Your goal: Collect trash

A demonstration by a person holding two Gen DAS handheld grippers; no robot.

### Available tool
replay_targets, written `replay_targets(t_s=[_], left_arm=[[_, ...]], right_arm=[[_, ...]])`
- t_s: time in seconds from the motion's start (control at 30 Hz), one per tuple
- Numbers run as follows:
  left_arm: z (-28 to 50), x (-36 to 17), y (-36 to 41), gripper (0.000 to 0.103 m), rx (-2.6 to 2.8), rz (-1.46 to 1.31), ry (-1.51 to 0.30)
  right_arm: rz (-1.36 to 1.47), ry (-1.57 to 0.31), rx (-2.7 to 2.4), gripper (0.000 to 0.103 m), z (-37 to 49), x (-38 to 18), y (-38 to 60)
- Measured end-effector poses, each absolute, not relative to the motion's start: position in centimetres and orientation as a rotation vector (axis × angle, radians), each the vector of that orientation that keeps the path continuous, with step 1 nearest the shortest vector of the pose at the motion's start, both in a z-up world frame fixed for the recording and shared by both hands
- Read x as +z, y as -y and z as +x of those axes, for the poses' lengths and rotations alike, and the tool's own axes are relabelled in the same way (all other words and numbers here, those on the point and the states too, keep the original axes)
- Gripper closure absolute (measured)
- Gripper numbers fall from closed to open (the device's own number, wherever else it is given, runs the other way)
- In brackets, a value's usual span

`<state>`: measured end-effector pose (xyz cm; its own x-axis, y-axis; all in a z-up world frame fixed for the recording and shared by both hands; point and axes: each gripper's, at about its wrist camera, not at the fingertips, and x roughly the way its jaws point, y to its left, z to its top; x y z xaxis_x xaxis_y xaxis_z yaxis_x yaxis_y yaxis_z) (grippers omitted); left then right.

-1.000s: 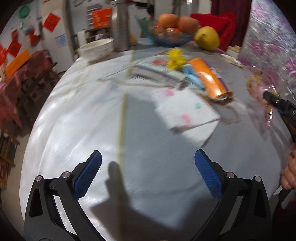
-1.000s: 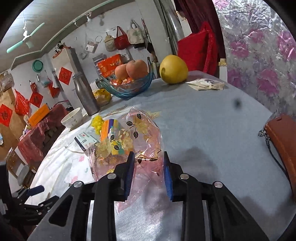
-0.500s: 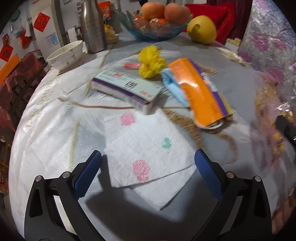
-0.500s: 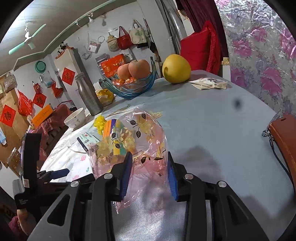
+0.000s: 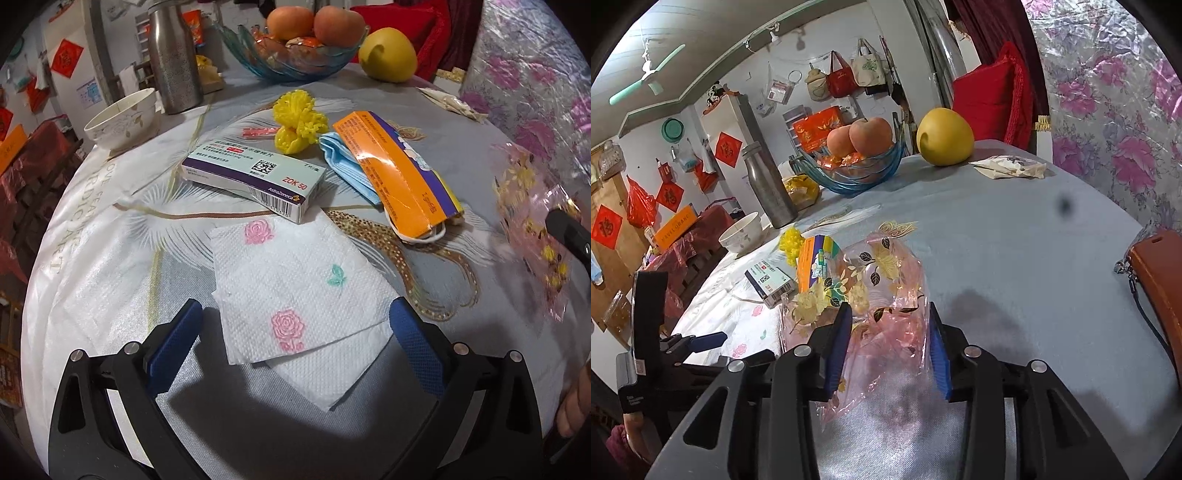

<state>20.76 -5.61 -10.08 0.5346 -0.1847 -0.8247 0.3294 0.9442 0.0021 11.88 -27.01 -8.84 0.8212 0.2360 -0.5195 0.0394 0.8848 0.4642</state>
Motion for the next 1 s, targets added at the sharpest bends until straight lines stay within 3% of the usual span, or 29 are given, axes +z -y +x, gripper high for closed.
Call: replay_targets(t_s=[0.2, 0.27, 0.33, 0.43, 0.9, 0.97, 1.0], left_arm=[[21.4, -10.0, 6.2, 0.010, -0.292, 0.160, -0.960], [21.2, -9.7, 6.2, 0.022, -0.302, 0.157, -0.940], [20.6, -9.4, 6.2, 0.051, -0.315, 0.159, -0.910], [19.5, -9.0, 5.9, 0.076, -0.360, 0.138, -0.887], [16.5, -6.7, 3.6, 0.078, -0.374, 0.099, -0.783], [17.0, -7.5, 3.9, 0.074, -0.372, 0.107, -0.814], [17.2, -7.8, 3.9, 0.065, -0.366, 0.107, -0.824]], right_arm=[[0.460, -0.622, 0.104, 0.063, 12.0, -8.9, 26.6], [0.462, -0.622, 0.105, 0.063, 12.1, -8.9, 26.7], [0.469, -0.622, 0.107, 0.063, 12.1, -8.9, 26.7], [0.481, -0.626, 0.113, 0.062, 12.2, -9.1, 26.8], [0.478, -0.623, 0.115, 0.064, 12.2, -9.1, 26.9], [0.476, -0.622, 0.113, 0.064, 12.2, -9.0, 26.9], [0.477, -0.623, 0.115, 0.064, 12.2, -9.1, 26.9]])
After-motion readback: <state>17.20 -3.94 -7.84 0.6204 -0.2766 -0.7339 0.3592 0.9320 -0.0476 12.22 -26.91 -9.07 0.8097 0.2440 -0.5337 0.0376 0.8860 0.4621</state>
